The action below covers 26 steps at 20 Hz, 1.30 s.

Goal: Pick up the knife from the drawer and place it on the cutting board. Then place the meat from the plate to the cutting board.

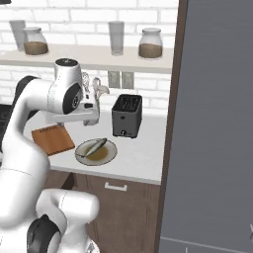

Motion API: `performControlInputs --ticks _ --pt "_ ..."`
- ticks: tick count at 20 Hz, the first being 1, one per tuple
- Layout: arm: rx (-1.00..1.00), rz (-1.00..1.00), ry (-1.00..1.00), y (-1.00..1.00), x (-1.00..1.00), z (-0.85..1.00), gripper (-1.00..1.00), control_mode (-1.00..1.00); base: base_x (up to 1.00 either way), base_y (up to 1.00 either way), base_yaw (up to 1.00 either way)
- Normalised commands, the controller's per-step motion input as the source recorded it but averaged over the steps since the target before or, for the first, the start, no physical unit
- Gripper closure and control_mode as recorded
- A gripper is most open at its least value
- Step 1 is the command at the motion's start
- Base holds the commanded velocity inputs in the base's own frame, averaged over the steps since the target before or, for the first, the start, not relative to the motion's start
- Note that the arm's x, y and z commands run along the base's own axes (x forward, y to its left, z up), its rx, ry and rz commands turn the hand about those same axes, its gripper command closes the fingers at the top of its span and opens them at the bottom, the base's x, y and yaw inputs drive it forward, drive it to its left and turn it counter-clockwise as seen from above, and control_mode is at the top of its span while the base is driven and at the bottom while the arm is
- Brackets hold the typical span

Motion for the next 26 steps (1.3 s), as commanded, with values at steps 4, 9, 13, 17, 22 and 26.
performControlInputs --ticks 4,9,13,17,22,26 --pt "0.0 0.74 0.04 -0.21 -0.44 -0.29 -1.0 -1.0 0.0 0.0 0.0" --pt "-0.03 -0.04 0.0 0.29 0.39 -0.02 -1.0 -1.0 0.0 0.0 0.0" --pt "-0.09 -0.26 0.0 0.8 0.75 0.0 -1.0 -1.0 0.0 0.0 0.0" --pt "-0.08 -0.27 0.01 0.71 0.6 0.0 -1.0 -1.0 0.0 0.0 0.0" --pt "-0.01 -0.05 0.0 0.12 0.09 0.0 -1.0 -1.0 0.0 0.0 0.0" --pt "0.0 0.0 0.0 0.0 -0.08 0.0 -1.0 1.0 -0.11 -0.03 0.03"
